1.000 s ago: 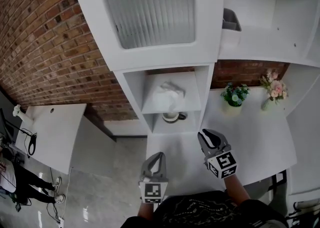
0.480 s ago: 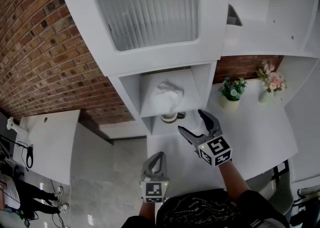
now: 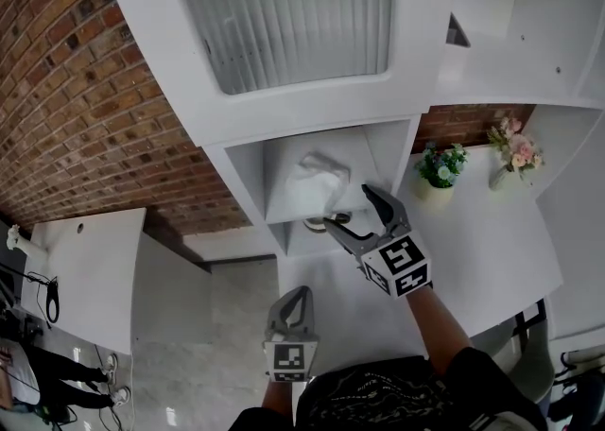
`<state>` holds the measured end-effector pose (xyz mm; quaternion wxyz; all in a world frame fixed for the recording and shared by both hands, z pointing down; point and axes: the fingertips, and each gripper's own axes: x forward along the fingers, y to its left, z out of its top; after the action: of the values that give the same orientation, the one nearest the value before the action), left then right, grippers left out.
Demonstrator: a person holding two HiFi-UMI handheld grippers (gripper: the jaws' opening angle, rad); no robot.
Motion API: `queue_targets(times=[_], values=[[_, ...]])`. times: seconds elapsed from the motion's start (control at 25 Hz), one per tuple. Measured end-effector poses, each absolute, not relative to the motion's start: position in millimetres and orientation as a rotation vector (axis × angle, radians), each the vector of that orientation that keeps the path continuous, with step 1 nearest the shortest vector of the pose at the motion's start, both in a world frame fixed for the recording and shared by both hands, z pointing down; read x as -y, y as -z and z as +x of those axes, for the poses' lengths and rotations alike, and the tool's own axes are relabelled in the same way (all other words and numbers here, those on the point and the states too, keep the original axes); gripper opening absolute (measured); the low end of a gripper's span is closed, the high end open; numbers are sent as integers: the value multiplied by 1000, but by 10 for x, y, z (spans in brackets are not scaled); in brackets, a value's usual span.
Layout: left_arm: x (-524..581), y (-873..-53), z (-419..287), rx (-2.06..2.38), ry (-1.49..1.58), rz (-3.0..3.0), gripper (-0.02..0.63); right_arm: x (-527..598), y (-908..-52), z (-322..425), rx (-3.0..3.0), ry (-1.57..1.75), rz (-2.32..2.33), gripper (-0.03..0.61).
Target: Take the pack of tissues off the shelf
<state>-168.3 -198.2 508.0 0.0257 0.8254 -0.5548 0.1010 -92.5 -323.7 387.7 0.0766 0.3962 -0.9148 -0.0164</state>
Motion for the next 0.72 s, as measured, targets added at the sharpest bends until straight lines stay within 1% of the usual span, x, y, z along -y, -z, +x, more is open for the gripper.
queue_targets(times=[0.24,0.32,0.4,0.72], values=[[2003,-5142,-1624,1679,-350,2565,9,3448,-4016,-999,2645,-38,1233,389],[2011,-5158,-1641,1680,-341,2556,9,3518,-4002,-1006,2631,-62,1289,432],[2020,-5169,-1672,1688,-339,2547,9,3581,-4012,-1008,2588,-64,1333,457],[2028,-5223,-1703,1671,-358,2529,9,3684,-4100,-1219,2460,-85,1224,459]])
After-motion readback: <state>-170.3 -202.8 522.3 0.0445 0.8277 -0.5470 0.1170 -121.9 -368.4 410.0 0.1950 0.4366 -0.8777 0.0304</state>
